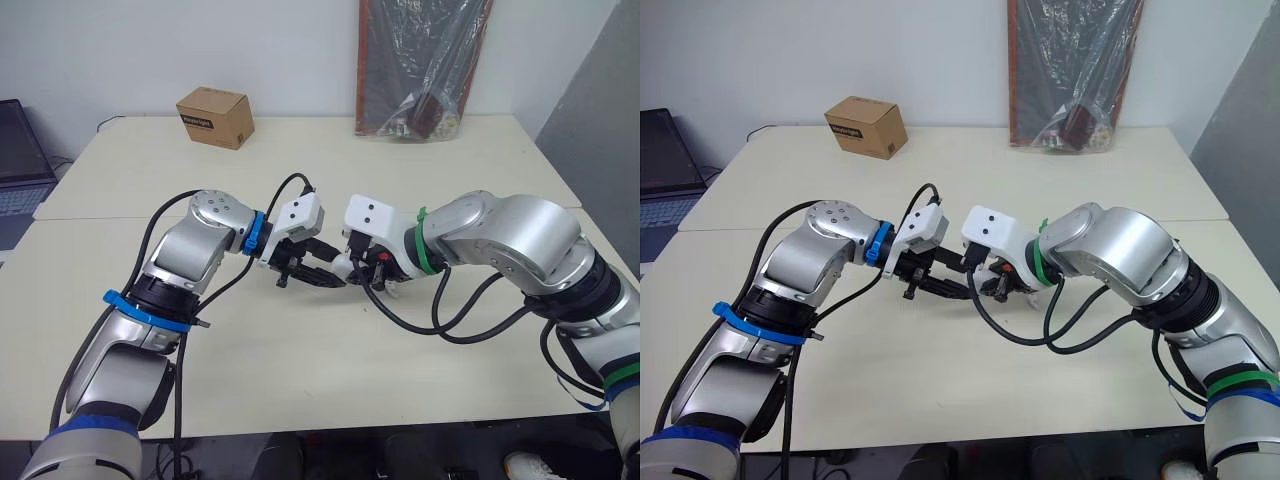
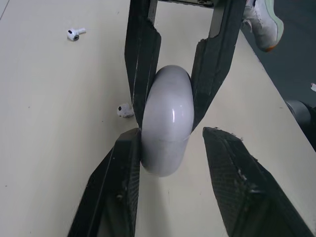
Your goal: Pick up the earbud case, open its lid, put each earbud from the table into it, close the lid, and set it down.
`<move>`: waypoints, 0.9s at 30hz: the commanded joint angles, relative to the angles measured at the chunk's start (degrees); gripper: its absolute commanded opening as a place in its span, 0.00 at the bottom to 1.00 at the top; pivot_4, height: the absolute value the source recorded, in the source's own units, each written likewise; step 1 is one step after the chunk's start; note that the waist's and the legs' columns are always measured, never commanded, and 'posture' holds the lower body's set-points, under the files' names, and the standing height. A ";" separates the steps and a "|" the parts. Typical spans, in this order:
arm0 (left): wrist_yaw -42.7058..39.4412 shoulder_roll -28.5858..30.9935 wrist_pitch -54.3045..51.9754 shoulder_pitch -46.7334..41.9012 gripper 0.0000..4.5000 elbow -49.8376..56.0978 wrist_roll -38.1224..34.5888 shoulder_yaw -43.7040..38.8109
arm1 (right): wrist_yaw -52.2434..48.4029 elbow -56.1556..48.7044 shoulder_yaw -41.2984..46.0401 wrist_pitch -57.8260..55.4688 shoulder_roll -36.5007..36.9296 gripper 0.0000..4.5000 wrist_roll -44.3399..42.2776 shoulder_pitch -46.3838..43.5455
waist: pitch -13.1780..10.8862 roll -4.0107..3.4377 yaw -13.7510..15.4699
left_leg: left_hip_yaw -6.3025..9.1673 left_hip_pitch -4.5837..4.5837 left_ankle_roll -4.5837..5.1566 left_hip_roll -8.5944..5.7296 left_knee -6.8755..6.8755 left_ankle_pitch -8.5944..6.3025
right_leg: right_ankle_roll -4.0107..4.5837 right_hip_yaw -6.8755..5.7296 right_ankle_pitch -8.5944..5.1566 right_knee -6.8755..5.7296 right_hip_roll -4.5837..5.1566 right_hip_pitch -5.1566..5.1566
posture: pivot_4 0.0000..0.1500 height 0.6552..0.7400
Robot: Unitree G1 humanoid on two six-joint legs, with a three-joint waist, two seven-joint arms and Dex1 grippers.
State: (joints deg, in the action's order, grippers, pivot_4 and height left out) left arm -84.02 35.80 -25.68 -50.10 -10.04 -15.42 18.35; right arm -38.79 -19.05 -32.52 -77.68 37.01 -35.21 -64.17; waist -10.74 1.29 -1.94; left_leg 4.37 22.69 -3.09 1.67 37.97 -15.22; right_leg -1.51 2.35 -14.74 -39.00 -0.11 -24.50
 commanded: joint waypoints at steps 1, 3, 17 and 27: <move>0.16 -0.61 0.98 -1.83 0.21 -0.50 -0.07 -1.40 | -0.20 -1.50 3.00 -0.20 0.00 0.18 1.25 -1.26 | 0.00 0.00 0.00 | 0.00 0.01 0.00 0.00 0.00 0.00 | 0.00 0.00 0.00 -0.01 0.00 0.00 | 1.00 1.00; 0.04 -0.59 1.39 -1.97 0.17 -0.90 0.28 -1.39 | -0.38 -1.76 3.05 -0.42 -0.07 0.18 1.43 -1.09 | 0.00 0.00 0.02 | 0.00 0.01 0.00 0.00 -0.01 0.00 | 0.01 0.00 0.00 0.00 0.00 0.00 | 1.00 1.00; -1.42 -1.52 -0.54 -1.47 0.17 0.80 -1.27 -1.20 | -0.86 -1.40 3.56 -0.35 -1.22 0.18 2.67 -1.56 | 0.00 0.00 0.01 | 0.02 0.02 0.00 0.00 -0.01 0.00 | 0.01 -0.01 0.01 0.00 0.00 0.00 | 1.00 1.00; -1.88 -0.80 -0.30 -0.72 0.17 1.79 -1.00 -1.86 | -1.43 -1.44 3.20 0.01 -1.34 0.18 3.15 -1.38 | 0.00 0.00 0.01 | 0.02 0.01 0.00 0.00 -0.02 0.00 | 0.01 -0.02 0.01 0.00 0.00 0.00 | 1.00 1.00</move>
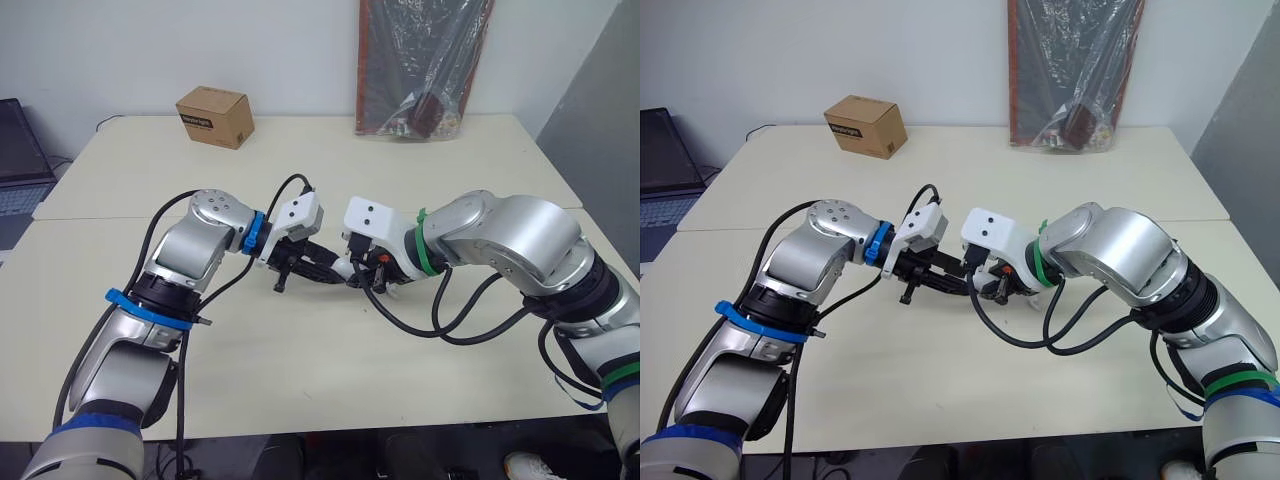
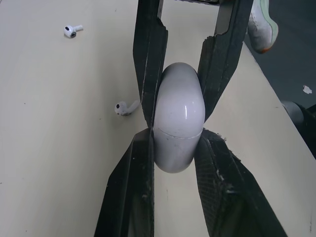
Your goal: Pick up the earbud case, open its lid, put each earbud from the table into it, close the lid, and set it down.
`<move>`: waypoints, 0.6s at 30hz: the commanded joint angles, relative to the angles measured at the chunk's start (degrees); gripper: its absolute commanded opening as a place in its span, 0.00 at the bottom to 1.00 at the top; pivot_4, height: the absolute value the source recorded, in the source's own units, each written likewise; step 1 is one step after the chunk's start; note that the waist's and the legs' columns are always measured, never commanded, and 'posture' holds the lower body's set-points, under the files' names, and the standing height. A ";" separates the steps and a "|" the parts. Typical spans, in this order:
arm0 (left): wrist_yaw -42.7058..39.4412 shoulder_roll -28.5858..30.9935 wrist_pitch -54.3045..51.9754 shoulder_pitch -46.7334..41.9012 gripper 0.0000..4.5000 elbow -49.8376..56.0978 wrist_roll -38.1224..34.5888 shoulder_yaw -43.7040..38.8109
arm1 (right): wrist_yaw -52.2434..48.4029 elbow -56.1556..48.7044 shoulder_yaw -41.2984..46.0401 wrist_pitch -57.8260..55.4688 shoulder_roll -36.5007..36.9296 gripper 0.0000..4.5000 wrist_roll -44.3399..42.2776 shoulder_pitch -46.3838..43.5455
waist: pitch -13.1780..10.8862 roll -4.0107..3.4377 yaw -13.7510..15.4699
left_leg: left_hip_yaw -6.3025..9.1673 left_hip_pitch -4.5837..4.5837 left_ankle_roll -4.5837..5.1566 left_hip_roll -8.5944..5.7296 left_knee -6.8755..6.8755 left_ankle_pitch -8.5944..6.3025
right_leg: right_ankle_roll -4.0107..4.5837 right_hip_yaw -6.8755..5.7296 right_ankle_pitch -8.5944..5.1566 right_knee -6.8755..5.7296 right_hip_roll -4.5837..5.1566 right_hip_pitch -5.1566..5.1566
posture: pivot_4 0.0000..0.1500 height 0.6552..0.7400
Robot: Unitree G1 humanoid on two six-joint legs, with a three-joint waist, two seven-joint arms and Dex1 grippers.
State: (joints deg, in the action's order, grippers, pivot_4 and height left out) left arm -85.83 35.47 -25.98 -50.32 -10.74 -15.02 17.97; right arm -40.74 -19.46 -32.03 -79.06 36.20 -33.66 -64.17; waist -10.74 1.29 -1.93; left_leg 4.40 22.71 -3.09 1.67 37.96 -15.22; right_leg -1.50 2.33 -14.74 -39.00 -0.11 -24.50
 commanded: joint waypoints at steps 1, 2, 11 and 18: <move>-0.20 -0.46 -0.12 -0.43 0.17 2.54 -1.63 -1.55 | 0.43 -1.06 2.68 1.43 -0.59 0.18 1.71 -1.34 | 0.00 0.00 0.00 | 0.00 0.00 0.00 0.00 0.00 0.00 | 0.00 0.00 0.00 0.00 0.00 0.00 | 1.00 1.00; -0.21 -0.62 -0.47 -0.40 0.17 2.52 -2.14 -1.87 | 0.31 -1.08 2.65 1.46 -0.66 0.18 1.87 -1.31 | 0.00 0.00 0.00 | 0.00 0.00 0.00 0.00 0.00 0.00 | 0.00 0.00 0.00 0.00 0.00 0.00 | 1.00 1.00; 1.77 -1.37 1.33 -0.47 0.17 1.95 -1.19 -2.34 | -1.09 -1.83 2.21 1.88 -0.46 0.55 2.44 -1.18 | 0.00 0.00 0.01 | 0.00 0.00 0.00 0.00 0.00 0.00 | 0.00 0.00 0.00 0.00 0.00 0.00 | 1.00 1.00; 4.78 -2.20 3.82 2.10 0.17 1.31 -3.93 -7.37 | -3.29 -4.25 6.55 3.39 2.93 0.62 1.68 0.92 | 0.00 0.00 0.05 | 0.01 0.00 0.00 0.00 0.00 0.00 | 0.00 0.00 0.00 0.00 0.01 0.00 | 1.00 1.00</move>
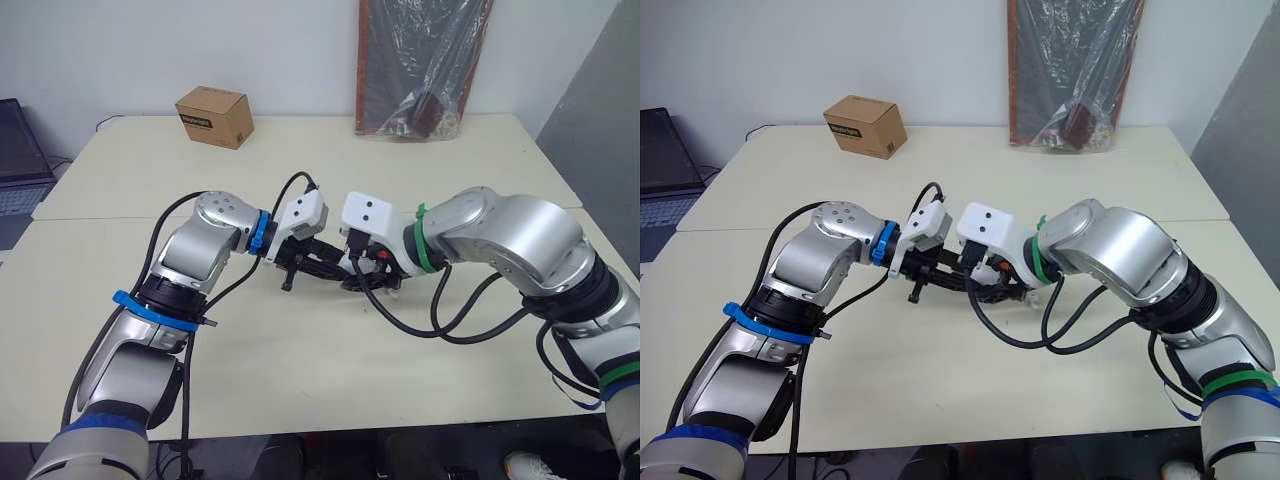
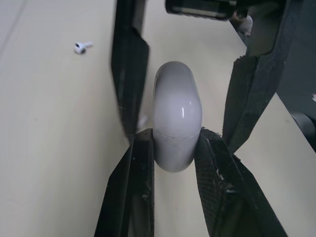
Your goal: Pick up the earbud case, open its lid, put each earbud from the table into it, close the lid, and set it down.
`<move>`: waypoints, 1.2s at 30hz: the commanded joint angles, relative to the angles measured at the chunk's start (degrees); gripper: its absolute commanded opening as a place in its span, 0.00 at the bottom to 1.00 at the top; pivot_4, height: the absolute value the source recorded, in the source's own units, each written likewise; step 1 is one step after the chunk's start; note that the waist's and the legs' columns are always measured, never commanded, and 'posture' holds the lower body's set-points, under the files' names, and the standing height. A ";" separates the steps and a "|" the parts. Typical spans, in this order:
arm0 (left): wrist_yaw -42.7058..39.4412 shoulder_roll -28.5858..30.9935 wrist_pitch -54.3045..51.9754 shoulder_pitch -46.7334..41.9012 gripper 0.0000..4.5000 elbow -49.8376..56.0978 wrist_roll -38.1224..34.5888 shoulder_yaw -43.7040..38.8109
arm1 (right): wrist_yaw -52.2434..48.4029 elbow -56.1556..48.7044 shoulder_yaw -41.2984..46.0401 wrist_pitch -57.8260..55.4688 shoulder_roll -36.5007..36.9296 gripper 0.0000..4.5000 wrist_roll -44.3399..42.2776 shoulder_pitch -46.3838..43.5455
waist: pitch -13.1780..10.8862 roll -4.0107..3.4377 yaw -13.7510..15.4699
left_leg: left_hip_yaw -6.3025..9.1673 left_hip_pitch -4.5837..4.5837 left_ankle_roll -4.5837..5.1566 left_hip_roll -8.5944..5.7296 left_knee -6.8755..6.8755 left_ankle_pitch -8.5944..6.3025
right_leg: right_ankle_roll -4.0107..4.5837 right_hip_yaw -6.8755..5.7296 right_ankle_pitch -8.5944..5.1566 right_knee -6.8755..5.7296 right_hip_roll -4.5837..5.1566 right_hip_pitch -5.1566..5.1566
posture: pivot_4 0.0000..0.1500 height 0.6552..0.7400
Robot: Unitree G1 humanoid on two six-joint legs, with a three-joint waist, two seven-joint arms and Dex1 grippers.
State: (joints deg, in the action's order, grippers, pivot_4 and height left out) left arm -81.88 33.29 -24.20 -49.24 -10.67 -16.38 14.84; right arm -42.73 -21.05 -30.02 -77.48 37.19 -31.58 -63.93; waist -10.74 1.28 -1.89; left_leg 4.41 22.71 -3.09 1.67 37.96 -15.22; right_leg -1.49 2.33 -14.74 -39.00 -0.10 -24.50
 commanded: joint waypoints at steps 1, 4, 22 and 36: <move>0.84 0.13 2.20 1.74 0.17 1.16 -3.01 -4.90 | -1.63 -3.33 5.58 2.39 2.71 0.62 -0.59 1.53 | 0.00 0.00 0.01 | 0.00 0.00 0.00 0.00 0.00 0.00 | 0.00 0.00 0.00 0.01 0.00 0.00 | 1.00 1.00; 1.22 0.16 1.38 3.86 0.17 1.34 -4.31 -6.57 | -1.39 -5.36 10.87 5.51 2.94 0.62 -1.23 5.73 | 0.00 0.01 0.02 | -0.01 0.00 0.00 -0.01 0.00 0.00 | 0.00 0.00 0.00 0.02 0.01 0.02 | 1.00 1.00; 0.41 -3.59 8.47 10.47 0.17 0.20 -9.98 -11.55 | 9.77 -11.23 29.89 10.71 -10.49 0.62 -9.16 26.96 | 0.01 0.01 0.03 | 0.00 -0.20 -0.01 -0.01 0.02 0.00 | 0.00 0.02 0.01 -0.03 0.00 0.22 | 1.00 1.00; -0.57 -2.74 6.65 9.17 0.17 0.66 -10.75 -11.65 | 12.09 -8.16 27.26 10.80 -9.81 0.62 -7.64 27.13 | 0.01 0.01 0.02 | 0.00 -0.20 -0.01 -0.01 0.01 0.00 | -0.01 0.01 0.00 -0.01 0.00 0.23 | 1.00 1.00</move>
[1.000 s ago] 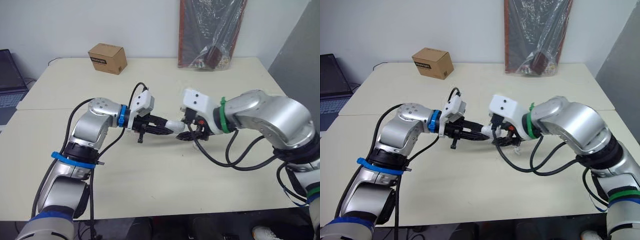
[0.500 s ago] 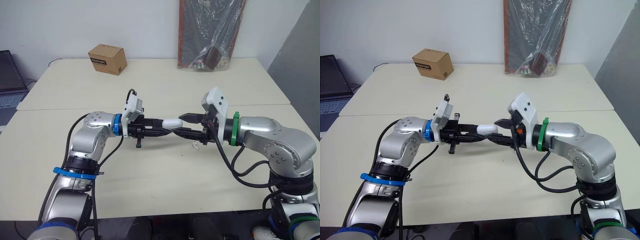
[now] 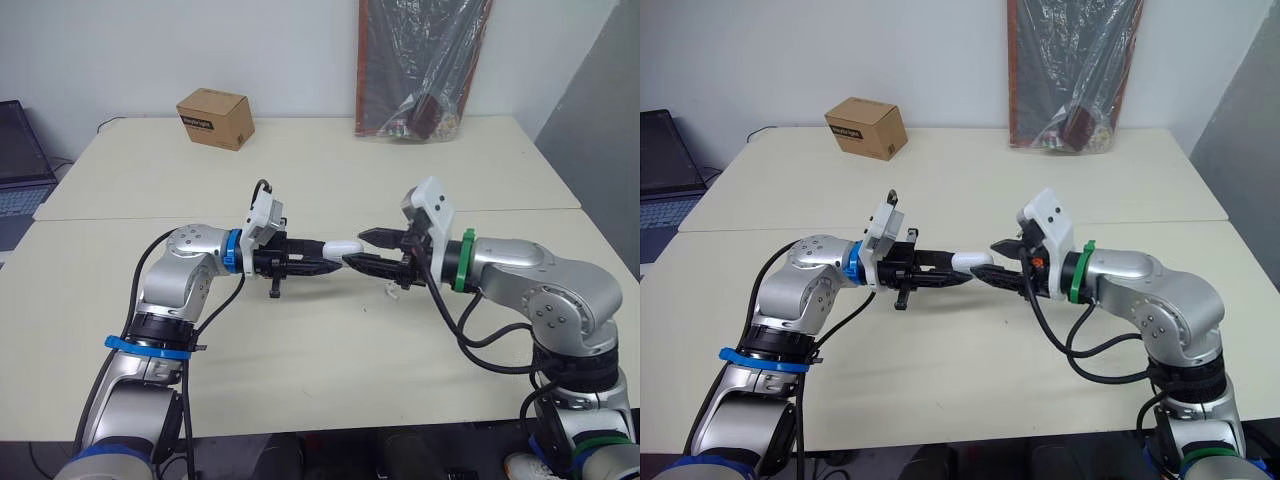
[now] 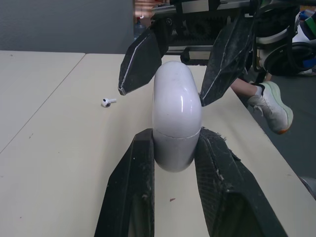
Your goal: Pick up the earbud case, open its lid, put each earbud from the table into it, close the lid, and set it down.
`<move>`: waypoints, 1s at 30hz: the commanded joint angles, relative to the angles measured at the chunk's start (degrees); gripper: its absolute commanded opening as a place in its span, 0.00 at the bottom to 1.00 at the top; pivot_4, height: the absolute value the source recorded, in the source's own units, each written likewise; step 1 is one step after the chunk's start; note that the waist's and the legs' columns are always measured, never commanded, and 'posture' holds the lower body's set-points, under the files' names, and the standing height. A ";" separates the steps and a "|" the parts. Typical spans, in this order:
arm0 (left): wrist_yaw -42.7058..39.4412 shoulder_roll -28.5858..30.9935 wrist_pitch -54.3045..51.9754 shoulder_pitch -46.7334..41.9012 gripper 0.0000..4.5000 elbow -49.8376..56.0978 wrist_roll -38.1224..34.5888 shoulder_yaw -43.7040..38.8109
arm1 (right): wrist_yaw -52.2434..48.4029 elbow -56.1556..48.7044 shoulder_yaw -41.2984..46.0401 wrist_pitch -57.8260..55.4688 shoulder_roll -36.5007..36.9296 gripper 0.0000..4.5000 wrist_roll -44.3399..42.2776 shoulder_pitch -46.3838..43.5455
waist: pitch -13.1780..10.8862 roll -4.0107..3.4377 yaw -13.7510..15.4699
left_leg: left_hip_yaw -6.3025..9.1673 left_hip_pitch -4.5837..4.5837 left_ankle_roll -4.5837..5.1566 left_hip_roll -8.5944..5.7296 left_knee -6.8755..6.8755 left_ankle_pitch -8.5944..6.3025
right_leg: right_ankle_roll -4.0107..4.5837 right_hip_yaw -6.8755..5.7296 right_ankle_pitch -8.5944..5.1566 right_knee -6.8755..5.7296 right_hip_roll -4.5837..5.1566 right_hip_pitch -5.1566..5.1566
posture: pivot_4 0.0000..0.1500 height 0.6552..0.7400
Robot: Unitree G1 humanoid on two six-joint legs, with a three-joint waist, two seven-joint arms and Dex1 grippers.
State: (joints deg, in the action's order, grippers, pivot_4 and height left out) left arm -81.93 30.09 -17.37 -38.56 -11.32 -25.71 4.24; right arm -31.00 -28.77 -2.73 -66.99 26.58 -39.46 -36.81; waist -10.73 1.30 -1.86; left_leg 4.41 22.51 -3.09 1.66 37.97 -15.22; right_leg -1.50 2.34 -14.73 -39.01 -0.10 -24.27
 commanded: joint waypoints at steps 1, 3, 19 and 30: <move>-0.49 0.43 -0.39 -1.69 0.17 1.39 -1.52 -1.06 | 0.42 -0.36 -0.34 0.30 0.95 0.62 0.35 0.03 | 0.00 0.00 0.00 | 0.00 0.00 0.00 0.00 0.00 0.00 | 0.00 0.00 0.00 0.00 0.00 0.00 | 1.00 1.00; -0.78 0.50 -0.58 -1.77 0.17 1.81 -1.75 -0.91 | 0.85 0.21 -0.35 0.21 0.71 0.62 0.30 -0.36 | 0.00 0.00 0.01 | 0.00 0.00 0.00 0.00 0.00 0.00 | 0.00 0.00 0.00 0.00 0.00 0.00 | 1.00 1.00; -1.80 1.82 0.88 -0.17 0.17 2.23 -1.29 -0.20 | 0.84 4.12 1.62 1.04 0.71 0.62 0.32 -4.23 | 0.00 0.00 0.00 | 0.00 0.00 0.00 0.00 -0.01 0.00 | 0.00 0.00 0.00 0.01 0.00 0.00 | 1.00 1.00; -2.55 2.00 1.75 1.98 0.17 3.15 -0.85 0.48 | 0.82 5.13 1.83 1.74 0.42 0.62 -0.30 -5.42 | 0.00 0.00 -0.01 | -0.01 -0.01 0.00 0.00 -0.01 0.00 | 0.00 0.01 0.00 0.01 0.00 0.00 | 1.00 1.00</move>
State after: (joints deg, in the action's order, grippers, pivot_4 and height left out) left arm -82.92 32.16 -16.71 -36.63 -10.70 -25.81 4.21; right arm -30.93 -23.41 -3.21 -66.80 26.53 -40.35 -40.57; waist -10.73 1.30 -1.87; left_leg 4.40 22.51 -3.09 1.66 37.96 -15.22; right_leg -1.50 2.35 -14.73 -38.99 -0.11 -24.27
